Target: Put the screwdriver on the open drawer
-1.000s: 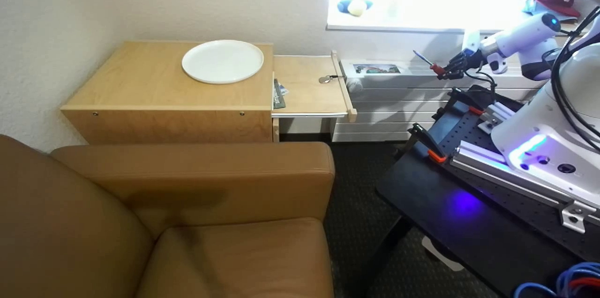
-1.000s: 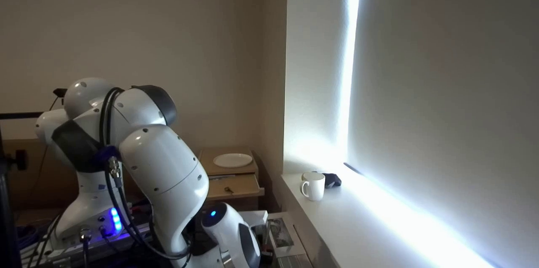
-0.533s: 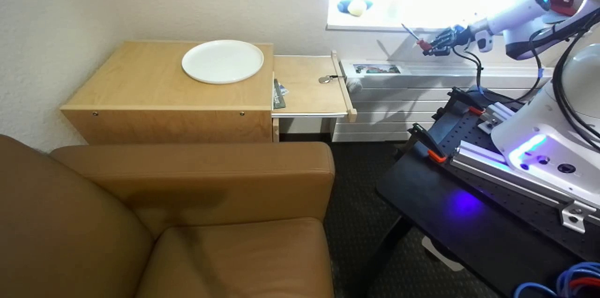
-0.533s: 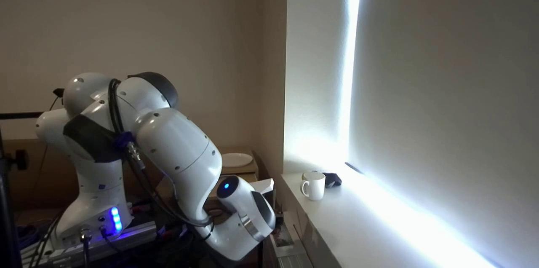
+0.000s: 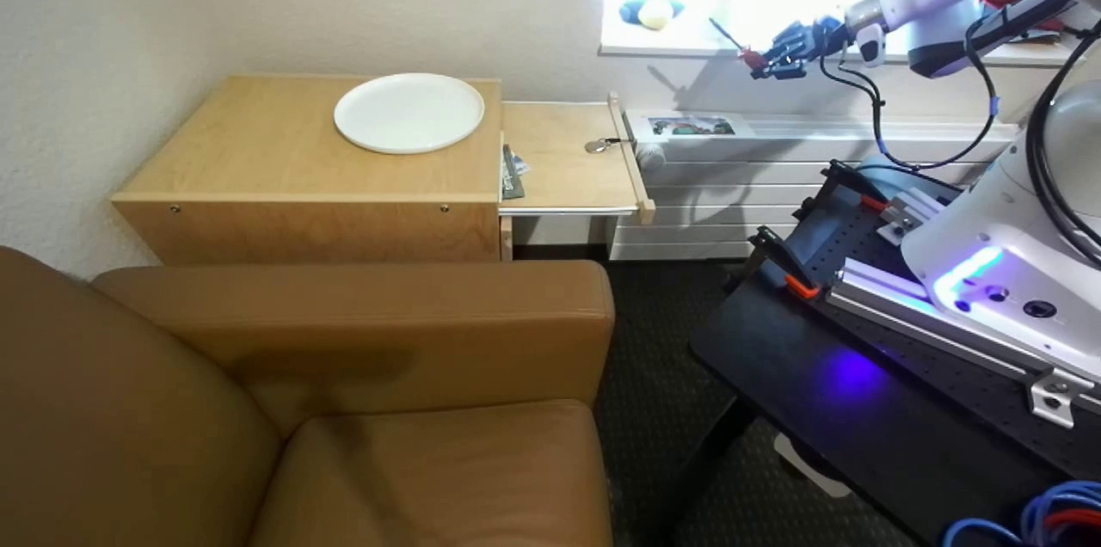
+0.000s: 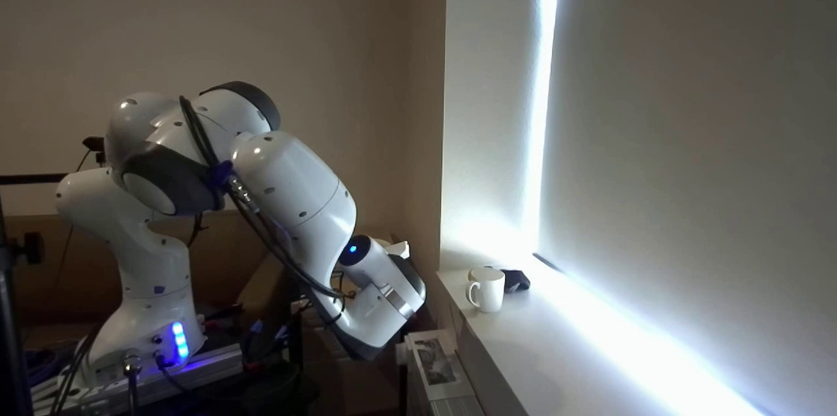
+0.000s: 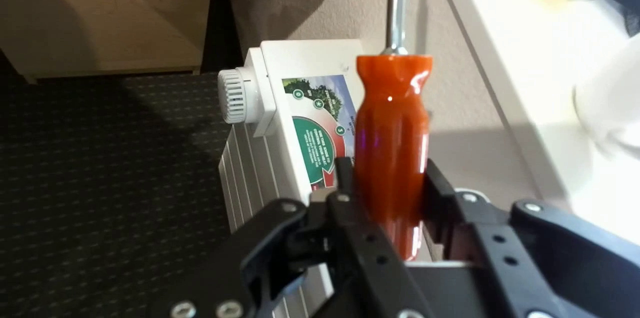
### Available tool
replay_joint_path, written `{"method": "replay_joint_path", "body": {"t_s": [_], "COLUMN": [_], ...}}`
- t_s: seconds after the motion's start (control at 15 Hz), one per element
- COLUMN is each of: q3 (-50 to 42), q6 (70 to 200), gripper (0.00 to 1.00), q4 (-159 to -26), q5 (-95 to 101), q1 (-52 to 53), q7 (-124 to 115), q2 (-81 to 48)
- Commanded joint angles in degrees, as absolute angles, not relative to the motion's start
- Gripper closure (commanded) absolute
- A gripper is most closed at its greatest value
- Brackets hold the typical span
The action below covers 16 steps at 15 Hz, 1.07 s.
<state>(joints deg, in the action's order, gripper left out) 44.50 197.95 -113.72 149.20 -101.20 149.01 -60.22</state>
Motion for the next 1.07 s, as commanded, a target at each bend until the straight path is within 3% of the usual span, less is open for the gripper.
{"method": "replay_joint_path", "body": {"t_s": [0.0, 0.4, 1.0], "q3": [44.37, 52.33, 64.93], "q6": [197.95, 197.92, 197.95], "gripper": [0.92, 0.92, 0.92], "q4": [-113.67, -116.0, -131.71], "q5": [149.02, 149.07, 149.14], "q1": [-101.11, -99.82, -96.98], "q7": [149.01, 149.32, 149.29], "q2": [-60.1, -54.43, -41.72]}}
